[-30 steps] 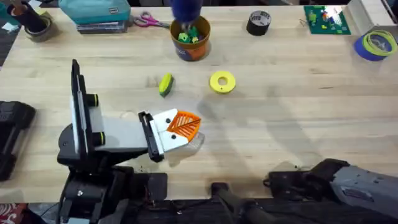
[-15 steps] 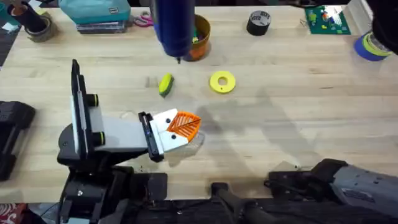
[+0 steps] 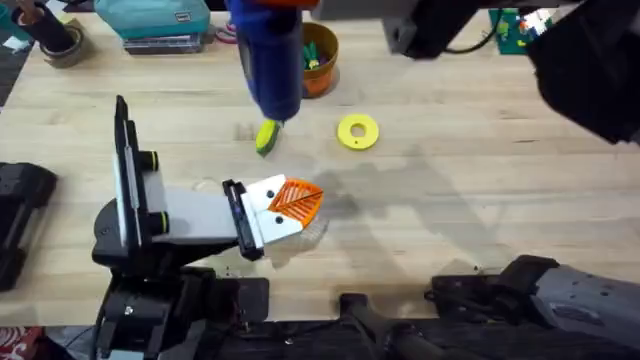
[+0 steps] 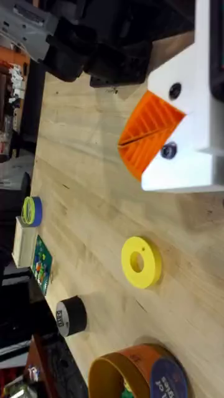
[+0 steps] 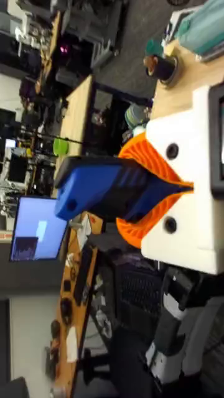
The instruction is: Pick up the gripper from the table and insert it into the empty holder that is missing its gripper. Then pick up a screw, insert it into the mounting hole, and use the screwdriver to tighten it. Finally, clean up the table by picking up the vegetable and placing it into the bucket.
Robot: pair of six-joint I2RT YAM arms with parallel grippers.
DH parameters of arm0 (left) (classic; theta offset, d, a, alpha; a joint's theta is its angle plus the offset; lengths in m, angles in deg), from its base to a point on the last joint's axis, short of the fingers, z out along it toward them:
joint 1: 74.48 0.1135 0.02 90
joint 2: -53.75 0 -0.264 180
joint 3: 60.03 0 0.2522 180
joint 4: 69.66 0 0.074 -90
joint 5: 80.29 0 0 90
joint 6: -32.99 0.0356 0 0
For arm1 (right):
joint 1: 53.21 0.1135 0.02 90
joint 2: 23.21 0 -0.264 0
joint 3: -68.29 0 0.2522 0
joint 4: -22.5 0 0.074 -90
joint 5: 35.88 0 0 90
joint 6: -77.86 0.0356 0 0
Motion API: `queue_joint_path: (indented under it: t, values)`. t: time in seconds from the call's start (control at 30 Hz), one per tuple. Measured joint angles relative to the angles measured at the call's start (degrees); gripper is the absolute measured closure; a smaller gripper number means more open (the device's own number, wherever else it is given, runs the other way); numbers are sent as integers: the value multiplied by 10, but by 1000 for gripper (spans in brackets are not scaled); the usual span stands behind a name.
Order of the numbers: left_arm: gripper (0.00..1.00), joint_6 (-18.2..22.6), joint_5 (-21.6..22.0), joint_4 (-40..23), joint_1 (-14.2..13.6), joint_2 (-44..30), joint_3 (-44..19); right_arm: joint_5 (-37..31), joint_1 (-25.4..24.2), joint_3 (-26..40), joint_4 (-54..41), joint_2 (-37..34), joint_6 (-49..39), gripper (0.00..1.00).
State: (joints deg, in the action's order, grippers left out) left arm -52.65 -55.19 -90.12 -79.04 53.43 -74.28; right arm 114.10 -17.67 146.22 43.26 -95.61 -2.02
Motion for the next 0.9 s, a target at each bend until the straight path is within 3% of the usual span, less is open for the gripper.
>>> queue_joint_path:
  t: [0.9]
  values:
    - [994, 0, 0, 0, 0, 0, 0, 4, 64, -24, 2, -12, -38, 980]
